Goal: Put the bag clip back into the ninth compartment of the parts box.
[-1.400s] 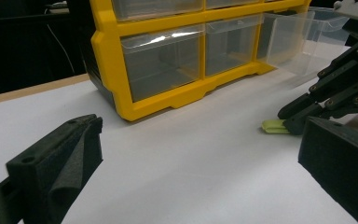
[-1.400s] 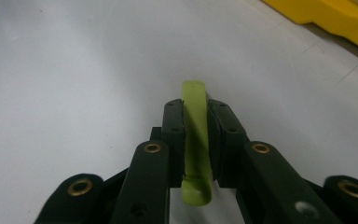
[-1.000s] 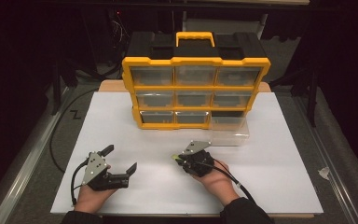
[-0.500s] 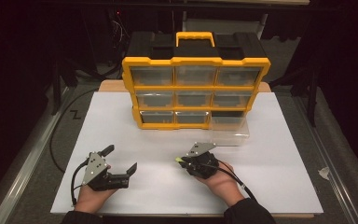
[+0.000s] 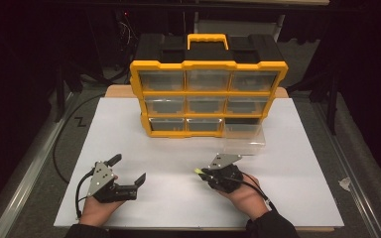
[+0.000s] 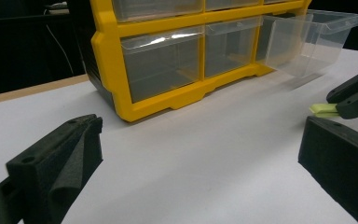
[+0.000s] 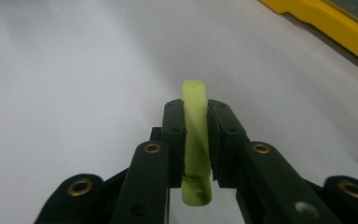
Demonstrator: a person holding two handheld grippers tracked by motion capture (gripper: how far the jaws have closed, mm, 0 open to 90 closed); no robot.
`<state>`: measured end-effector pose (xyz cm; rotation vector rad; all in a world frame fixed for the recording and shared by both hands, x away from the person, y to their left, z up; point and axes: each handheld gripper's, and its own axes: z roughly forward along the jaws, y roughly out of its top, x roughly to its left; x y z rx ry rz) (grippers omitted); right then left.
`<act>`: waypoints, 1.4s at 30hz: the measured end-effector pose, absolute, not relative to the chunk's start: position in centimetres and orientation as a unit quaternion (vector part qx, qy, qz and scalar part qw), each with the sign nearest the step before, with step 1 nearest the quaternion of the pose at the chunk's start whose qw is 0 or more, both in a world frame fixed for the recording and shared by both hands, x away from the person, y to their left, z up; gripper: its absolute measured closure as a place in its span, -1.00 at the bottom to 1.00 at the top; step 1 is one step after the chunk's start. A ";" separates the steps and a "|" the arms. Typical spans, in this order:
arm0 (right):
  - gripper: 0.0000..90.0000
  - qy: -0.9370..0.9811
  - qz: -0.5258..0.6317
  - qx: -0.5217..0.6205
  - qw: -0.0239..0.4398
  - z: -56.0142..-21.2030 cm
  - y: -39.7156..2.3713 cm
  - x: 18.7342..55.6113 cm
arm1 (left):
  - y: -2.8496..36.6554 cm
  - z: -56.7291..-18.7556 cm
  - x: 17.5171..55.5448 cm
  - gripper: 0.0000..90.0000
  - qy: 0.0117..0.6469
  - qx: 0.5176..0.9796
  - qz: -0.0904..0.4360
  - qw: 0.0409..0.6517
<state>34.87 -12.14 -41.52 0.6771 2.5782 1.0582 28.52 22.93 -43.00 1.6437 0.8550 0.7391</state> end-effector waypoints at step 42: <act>0.79 0.869 0.365 0.299 0.150 -41.2 -21.4 33.4 | 22.9 -43.0 28.6 -0.99 0.358 0.692 0.311 0.544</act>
